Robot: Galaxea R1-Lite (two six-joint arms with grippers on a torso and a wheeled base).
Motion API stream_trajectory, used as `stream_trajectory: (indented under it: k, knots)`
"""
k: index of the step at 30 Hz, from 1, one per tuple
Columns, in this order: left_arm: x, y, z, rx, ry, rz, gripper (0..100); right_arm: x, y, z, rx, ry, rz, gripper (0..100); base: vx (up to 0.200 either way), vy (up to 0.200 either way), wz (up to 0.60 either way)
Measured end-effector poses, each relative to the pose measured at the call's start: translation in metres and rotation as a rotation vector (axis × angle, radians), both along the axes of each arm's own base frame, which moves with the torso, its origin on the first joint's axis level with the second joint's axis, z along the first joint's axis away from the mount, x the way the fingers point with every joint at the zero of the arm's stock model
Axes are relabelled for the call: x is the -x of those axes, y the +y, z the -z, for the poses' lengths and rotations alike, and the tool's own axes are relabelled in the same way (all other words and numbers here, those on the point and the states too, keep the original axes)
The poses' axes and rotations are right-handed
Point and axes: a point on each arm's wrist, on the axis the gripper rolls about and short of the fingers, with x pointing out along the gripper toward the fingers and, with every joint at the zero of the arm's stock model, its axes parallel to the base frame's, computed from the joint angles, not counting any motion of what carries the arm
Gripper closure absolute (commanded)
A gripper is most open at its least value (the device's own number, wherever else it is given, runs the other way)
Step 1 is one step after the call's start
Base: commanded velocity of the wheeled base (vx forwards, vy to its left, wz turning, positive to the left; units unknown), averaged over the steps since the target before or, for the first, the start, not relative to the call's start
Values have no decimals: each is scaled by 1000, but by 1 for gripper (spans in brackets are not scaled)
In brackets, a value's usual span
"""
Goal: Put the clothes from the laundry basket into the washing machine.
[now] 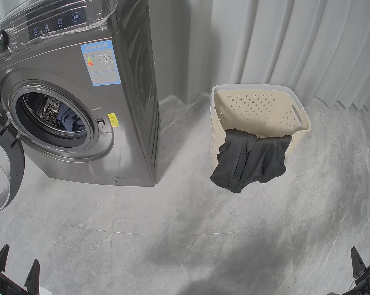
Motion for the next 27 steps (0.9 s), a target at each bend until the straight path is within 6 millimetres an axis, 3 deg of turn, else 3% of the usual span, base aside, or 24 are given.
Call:
stream_trajectory:
  k: [10, 19, 27]
  knots:
    - [0, 0, 0, -8, 2, 0, 0, 0, 0, 0, 0, 0, 0, 0, 0, -200, 0]
    - [0, 0, 0, -6, 2, 3, 0, 0, 0, 0, 0, 0, -1, 0, 0, 0, 0]
    - [0, 0, 0, -14, 2, 11, 0, 0, 0, 0, 0, 0, 0, 0, 200, 0, 0]
